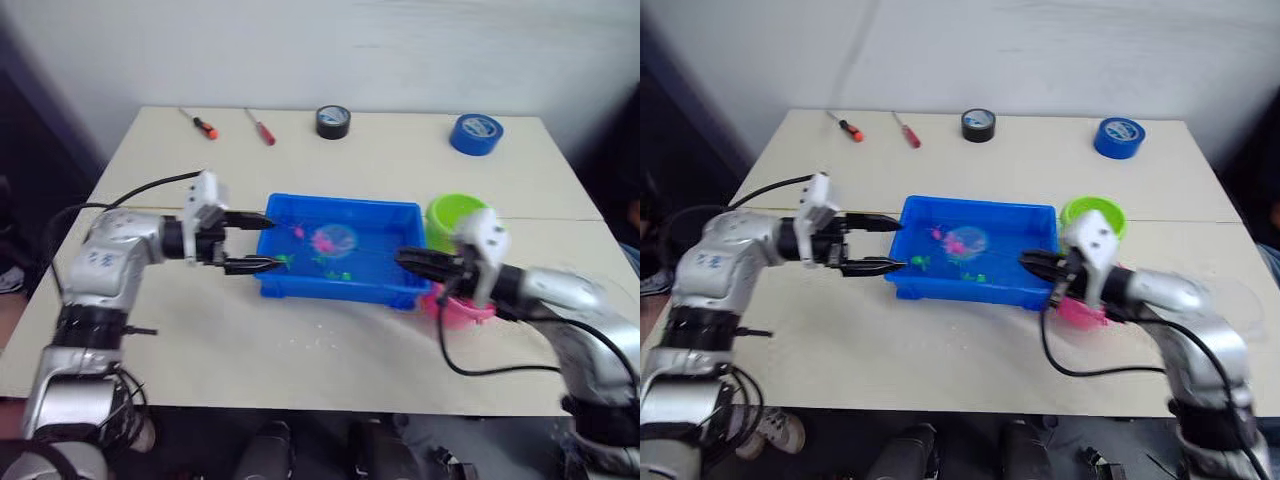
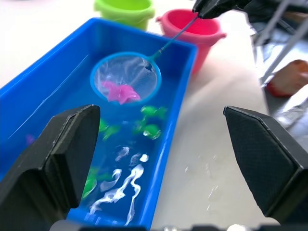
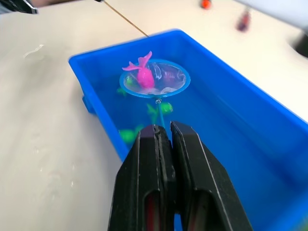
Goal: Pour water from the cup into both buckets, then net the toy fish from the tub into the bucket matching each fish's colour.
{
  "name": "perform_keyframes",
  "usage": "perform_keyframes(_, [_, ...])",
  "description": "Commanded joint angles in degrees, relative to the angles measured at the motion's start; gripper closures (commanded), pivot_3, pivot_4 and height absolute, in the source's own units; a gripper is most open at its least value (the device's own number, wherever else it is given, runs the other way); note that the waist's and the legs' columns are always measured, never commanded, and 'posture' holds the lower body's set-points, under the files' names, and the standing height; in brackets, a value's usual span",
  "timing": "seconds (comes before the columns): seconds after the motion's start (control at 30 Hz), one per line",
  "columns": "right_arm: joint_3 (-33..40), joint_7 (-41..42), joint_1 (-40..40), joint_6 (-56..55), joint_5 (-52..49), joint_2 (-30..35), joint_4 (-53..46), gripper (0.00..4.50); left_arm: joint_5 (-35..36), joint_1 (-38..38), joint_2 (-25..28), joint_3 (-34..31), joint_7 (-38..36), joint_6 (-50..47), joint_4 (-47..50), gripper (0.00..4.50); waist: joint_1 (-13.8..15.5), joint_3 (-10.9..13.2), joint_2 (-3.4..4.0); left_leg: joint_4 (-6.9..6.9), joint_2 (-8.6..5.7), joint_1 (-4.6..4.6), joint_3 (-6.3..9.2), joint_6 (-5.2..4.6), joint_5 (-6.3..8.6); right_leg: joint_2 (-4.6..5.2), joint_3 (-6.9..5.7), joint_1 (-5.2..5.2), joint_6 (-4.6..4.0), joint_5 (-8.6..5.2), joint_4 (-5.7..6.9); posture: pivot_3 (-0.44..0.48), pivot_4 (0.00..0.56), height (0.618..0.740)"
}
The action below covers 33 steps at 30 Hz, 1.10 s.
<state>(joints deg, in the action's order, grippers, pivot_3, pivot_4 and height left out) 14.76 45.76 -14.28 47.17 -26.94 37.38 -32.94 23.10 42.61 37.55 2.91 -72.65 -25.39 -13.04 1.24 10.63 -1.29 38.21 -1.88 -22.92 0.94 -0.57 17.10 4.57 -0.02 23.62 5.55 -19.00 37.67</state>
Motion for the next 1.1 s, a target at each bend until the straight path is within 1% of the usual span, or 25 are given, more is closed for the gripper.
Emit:
perform_keyframes(0.03, [11.99, -3.28, 4.54, 6.51, -6.27, 2.12, -9.77, 4.50, -0.27, 3.63, -2.46, 1.74, -2.79, 2.26, -2.21, 0.06, 0.06, 0.00, -0.01, 0.00, -0.01, 0.00, 0.00, -0.02, -0.01, 0.00, 0.00, -0.02, 0.02, 0.01, -0.03, 0.000, 0.150, 0.736])
perform_keyframes(0.07, [13.99, -4.02, 5.68, 7.75, -7.56, 2.54, -11.08, 4.50, -0.42, 4.24, -3.08, 2.08, -3.30, 2.63, -2.92, 0.06, -0.01, -0.01, -0.01, 0.00, -0.01, 0.00, -0.01, -0.02, 0.00, -0.01, 0.01, -0.02, 0.02, 0.01, -0.04, 0.000, 0.150, 0.736])
perform_keyframes(0.1, [17.53, -4.65, 7.71, 9.15, -8.78, 3.00, -12.93, 4.50, -0.56, 5.08, -4.20, 2.76, -4.07, 3.23, -3.67, 0.06, -0.13, -0.01, -0.01, -0.02, 0.00, 0.02, -0.02, -0.03, 0.00, -0.02, 0.02, -0.04, 0.02, 0.01, -0.05, 0.000, 0.150, 0.736])
perform_keyframes(0.17, [28.43, -4.64, 14.51, 12.05, -10.82, 3.54, -17.83, 4.50, -0.81, 7.44, -7.75, 4.74, -5.69, 4.69, -5.25, 0.06, 0.20, -0.02, 0.02, -0.05, 0.00, 0.03, -0.04, -0.04, -0.02, -0.02, 0.03, -0.03, 0.02, 0.01, -0.04, 0.000, 0.150, 0.736])
perform_keyframes(0.2, [32.91, -4.51, 17.46, 12.95, -11.84, 3.64, -19.70, 4.50, -0.86, 8.46, -9.21, 5.33, -6.34, 5.17, -5.99, 0.06, 0.43, -0.03, 0.03, -0.06, 0.00, 0.02, -0.01, -0.04, -0.02, -0.04, -0.01, -0.04, 0.02, 0.01, -0.03, 0.000, 0.150, 0.736])
perform_keyframes(0.23, [35.77, -4.59, 19.53, 13.39, -12.74, 3.68, -20.87, 4.50, -0.93, 9.15, -10.13, 5.59, -6.77, 5.48, -6.64, 0.06, 0.61, -0.03, 0.03, -0.06, -0.01, 0.01, 0.02, -0.05, -0.02, -0.05, -0.04, -0.06, 0.03, 0.01, -0.01, 0.000, 0.150, 0.736])
perform_keyframes(0.37, [42.05, -5.36, 25.68, 12.65, -14.00, 3.89, -23.47, 4.50, -1.29, 10.84, -12.22, 6.16, -8.48, 6.71, -8.71, 0.06, -0.21, -0.03, 0.02, -0.01, -0.07, 0.04, -0.17, -0.19, -0.02, -0.04, 0.16, -0.11, 0.14, 0.08, -0.04, 0.000, 0.150, 0.736])
perform_keyframes(0.43, [44.90, -5.14, 30.57, 10.32, -12.02, 3.07, -25.10, 4.50, -1.63, 12.09, -13.61, 6.79, -9.69, 8.01, -10.61, 0.06, -0.30, -0.03, 0.02, -0.03, -0.07, 0.17, -0.28, -0.36, 0.06, -0.05, 0.26, -0.17, 0.15, 0.08, -0.04, 0.000, 0.150, 0.736])
perform_keyframes(0.47, [45.33, -5.15, 32.84, 8.63, -10.33, 2.95, -25.75, 4.50, -1.95, 12.68, -14.23, 7.06, -10.10, 8.74, -11.71, 0.06, -0.23, -0.03, 0.02, -0.04, -0.07, 0.22, -0.27, -0.41, 0.06, -0.04, 0.26, -0.17, 0.15, 0.08, -0.09, 0.000, 0.150, 0.736])
perform_keyframes(0.53, [44.13, -4.37, 38.32, 2.54, -3.91, 3.69, -26.72, 4.50, -2.64, 13.56, -15.07, 7.33, -10.71, 10.14, -13.75, 0.06, 0.03, -0.03, 0.02, -0.10, -0.07, 0.32, -0.29, -0.42, 0.07, -0.06, 0.29, -0.23, 0.15, 0.08, -0.16, 0.000, 0.150, 0.736])
perform_keyframes(0.63, [40.55, -3.62, 44.90, -8.74, 6.51, 4.67, -26.17, 4.50, -3.48, 14.35, -15.73, 7.14, -11.22, 11.51, -16.01, 0.06, -0.02, -0.03, 0.02, -0.11, -0.09, 0.43, -0.36, -0.43, 0.06, -0.09, 0.36, -0.27, 0.15, 0.07, -0.16, 0.000, 0.150, 0.736])
perform_keyframes(0.7, [37.66, -3.76, 48.62, -19.69, 16.46, 5.82, -24.37, 4.50, -4.03, 14.81, -16.28, 7.14, -11.51, 12.49, -17.33, 0.06, -0.09, -0.03, 0.02, -0.13, -0.09, 0.51, -0.45, -0.44, 0.06, -0.10, 0.42, -0.29, 0.16, 0.07, -0.15, 0.000, 0.150, 0.736])
perform_keyframes(0.77, [35.50, -3.85, 51.63, -33.40, 26.96, 7.23, -21.37, 4.50, -4.54, 15.26, -16.80, 7.11, -11.69, 13.47, -18.62, 0.06, -0.03, -0.03, 0.02, -0.12, -0.12, 0.54, -0.49, -0.45, 0.05, -0.10, 0.43, -0.32, 0.17, 0.06, -0.15, 0.000, 0.150, 0.736])
perform_keyframes(0.87, [35.15, -4.80, 53.10, -51.00, 37.52, 9.56, -15.19, 4.50, -4.97, 15.46, -17.13, 6.84, -11.92, 14.10, -19.35, 0.06, -0.05, -0.02, -0.01, -0.11, -0.12, 0.55, -0.50, -0.37, 0.01, -0.14, 0.42, -0.33, 0.18, 0.06, -0.17, 0.000, 0.150, 0.736])
perform_keyframes(0.93, [35.20, -5.18, 53.58, -60.80, 42.87, 11.16, -11.04, 4.50, -5.24, 15.39, -17.15, 6.64, -11.87, 14.44, -19.44, 0.06, 0.01, -0.01, -0.03, -0.11, -0.14, 0.56, -0.52, -0.29, -0.04, -0.13, 0.43, -0.33, 0.18, 0.06, -0.17, 0.000, 0.150, 0.736])
perform_keyframes(1.03, [35.66, -5.81, 54.49, -71.61, 49.90, 13.25, -6.34, 4.50, -5.51, 15.15, -16.88, 6.20, -11.55, 14.76, -19.40, 0.06, 0.04, 0.00, -0.04, -0.11, -0.14, 0.56, -0.53, -0.22, -0.08, -0.12, 0.44, -0.34, 0.18, 0.06, -0.17, 0.000, 0.150, 0.736])
perform_keyframes(1.1, [36.26, -6.86, 53.28, -75.26, 50.70, 13.36, -3.50, 4.50, -5.59, 14.90, -16.46, 5.80, -11.14, 14.79, -19.18, 0.06, 0.03, 0.00, -0.04, -0.11, -0.14, 0.56, -0.53, -0.22, -0.08, -0.12, 0.44, -0.34, 0.18, 0.06, -0.19, 0.000, 0.150, 0.736])
